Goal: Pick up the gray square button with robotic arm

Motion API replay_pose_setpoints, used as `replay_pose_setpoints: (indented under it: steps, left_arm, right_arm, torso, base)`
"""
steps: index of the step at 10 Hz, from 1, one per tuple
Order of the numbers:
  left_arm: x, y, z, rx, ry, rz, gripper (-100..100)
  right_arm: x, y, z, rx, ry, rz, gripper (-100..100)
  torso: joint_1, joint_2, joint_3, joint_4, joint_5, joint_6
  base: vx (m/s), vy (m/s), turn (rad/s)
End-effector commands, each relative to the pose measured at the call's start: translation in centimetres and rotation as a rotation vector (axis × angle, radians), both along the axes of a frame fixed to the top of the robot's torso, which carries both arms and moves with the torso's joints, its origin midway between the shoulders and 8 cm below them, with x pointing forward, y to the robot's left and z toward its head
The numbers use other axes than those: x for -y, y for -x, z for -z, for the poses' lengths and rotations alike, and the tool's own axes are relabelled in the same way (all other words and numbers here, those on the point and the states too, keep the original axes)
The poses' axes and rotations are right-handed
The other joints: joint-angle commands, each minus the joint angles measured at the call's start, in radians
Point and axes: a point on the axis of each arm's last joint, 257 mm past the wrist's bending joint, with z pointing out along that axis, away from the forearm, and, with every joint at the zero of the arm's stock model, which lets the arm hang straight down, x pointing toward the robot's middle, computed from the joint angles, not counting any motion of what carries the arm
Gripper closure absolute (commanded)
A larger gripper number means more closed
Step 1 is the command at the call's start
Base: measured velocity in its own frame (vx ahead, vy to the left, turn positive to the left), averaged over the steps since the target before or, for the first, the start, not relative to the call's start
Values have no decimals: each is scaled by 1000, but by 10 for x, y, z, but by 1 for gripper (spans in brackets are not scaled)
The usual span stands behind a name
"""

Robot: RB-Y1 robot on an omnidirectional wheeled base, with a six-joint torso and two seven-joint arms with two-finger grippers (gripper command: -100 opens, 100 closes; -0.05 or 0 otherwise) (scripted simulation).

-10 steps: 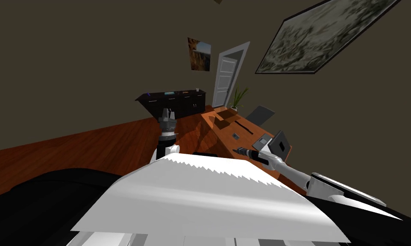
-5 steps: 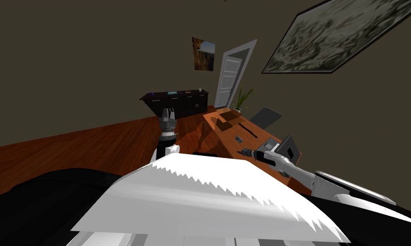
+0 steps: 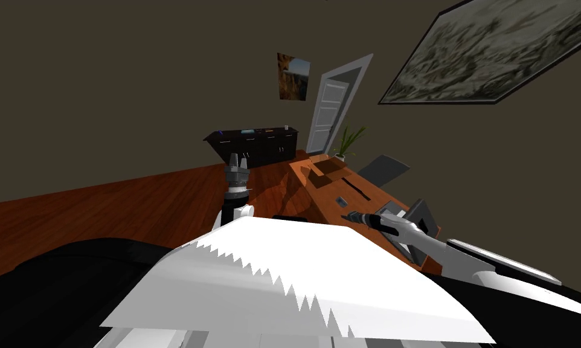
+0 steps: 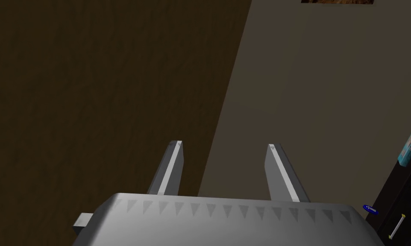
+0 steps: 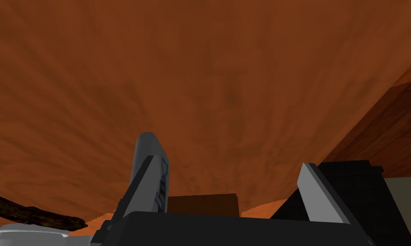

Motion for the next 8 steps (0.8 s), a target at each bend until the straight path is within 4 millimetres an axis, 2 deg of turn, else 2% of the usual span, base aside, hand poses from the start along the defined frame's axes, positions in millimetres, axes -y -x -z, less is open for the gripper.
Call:
replay_pose_setpoints:
  steps: [1, 3, 5, 8]
  left_arm:
    - [0, 0, 0, 0, 0, 0, 0]
    - [0, 0, 0, 0, 0, 0, 0]
    - [0, 0, 0, 0, 0, 0, 0]
    - [0, 0, 0, 0, 0, 0, 0]
  right_arm:
    - [21, 7, -3, -20, 40, 0, -100]
    - [24, 8, -3, -21, 43, 3, -100]
    - [39, 13, -7, -36, 72, 3, -100]
    - [79, 26, -20, -77, 144, 7, -100]
  torso:
    - [0, 0, 0, 0, 0, 0]
    - [0, -1, 0, 0, 0, 0]
    - [0, 2, 1, 0, 0, -1]
    - [1, -2, -1, 0, 0, -1]
  base:
    - [82, 21, 114]
    - [48, 1, 32]
    - [42, 7, 91]
    - [94, 25, 149]
